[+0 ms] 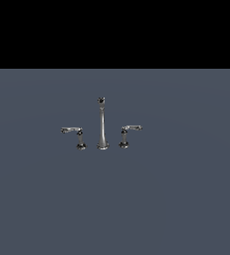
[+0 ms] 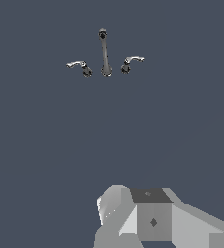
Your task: Turn on the faucet by rotating a designated handle.
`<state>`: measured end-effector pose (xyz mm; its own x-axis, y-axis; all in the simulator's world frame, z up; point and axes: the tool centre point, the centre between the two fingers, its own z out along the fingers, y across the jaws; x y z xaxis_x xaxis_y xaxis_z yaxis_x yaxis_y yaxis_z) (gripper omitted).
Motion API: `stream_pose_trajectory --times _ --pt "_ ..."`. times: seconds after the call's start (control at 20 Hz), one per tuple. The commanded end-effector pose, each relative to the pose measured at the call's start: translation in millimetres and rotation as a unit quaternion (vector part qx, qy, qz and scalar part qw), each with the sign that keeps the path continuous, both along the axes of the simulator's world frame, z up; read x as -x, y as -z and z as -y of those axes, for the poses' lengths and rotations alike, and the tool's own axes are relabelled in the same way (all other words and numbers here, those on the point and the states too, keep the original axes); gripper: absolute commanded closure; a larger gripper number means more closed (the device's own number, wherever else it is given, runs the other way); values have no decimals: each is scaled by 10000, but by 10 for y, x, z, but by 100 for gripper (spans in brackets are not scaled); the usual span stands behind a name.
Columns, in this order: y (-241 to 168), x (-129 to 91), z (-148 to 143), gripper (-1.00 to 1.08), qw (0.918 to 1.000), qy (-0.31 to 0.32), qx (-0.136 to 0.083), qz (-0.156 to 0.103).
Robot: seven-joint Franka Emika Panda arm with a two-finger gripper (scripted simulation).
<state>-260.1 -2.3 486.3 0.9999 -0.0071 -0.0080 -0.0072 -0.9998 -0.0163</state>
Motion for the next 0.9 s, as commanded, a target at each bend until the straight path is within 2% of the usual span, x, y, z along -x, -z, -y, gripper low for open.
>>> stream_pose_trajectory --times 0.0,0.45,0.85 --pt "0 0 0 108 10000 0 0 0" --pt "133 -100 -61 108 9997 249 1 -2" --pt "481 -377 -198 108 9960 895 4 -6"
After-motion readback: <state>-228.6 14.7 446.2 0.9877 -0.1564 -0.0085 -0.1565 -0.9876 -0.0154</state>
